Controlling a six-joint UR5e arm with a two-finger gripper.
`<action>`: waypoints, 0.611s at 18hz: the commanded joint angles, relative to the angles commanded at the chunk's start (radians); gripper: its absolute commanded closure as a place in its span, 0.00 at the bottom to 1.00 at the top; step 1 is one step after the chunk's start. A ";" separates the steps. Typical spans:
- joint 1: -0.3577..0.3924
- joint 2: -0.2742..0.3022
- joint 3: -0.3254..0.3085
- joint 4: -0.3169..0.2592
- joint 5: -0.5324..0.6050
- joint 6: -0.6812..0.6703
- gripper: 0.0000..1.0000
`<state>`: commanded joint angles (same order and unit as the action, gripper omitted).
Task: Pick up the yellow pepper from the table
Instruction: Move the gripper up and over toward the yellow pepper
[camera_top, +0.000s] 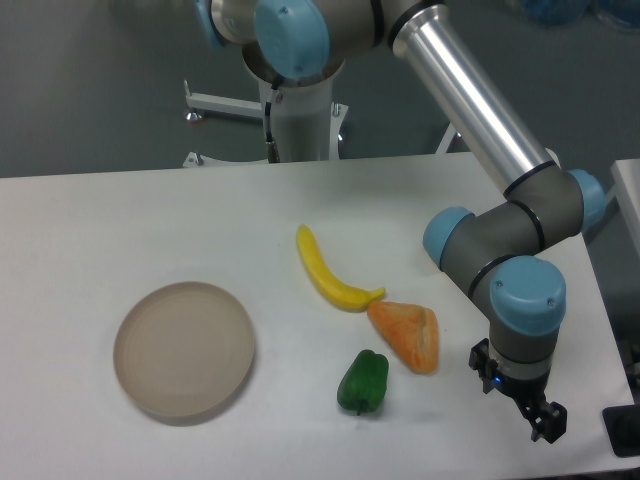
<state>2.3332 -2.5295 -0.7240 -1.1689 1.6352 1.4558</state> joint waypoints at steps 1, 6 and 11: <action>0.000 0.000 0.000 0.000 -0.002 0.000 0.00; -0.002 0.031 -0.031 -0.002 -0.003 -0.002 0.00; 0.000 0.106 -0.133 -0.003 0.005 -0.017 0.00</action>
<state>2.3332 -2.4238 -0.8573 -1.1720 1.6398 1.4389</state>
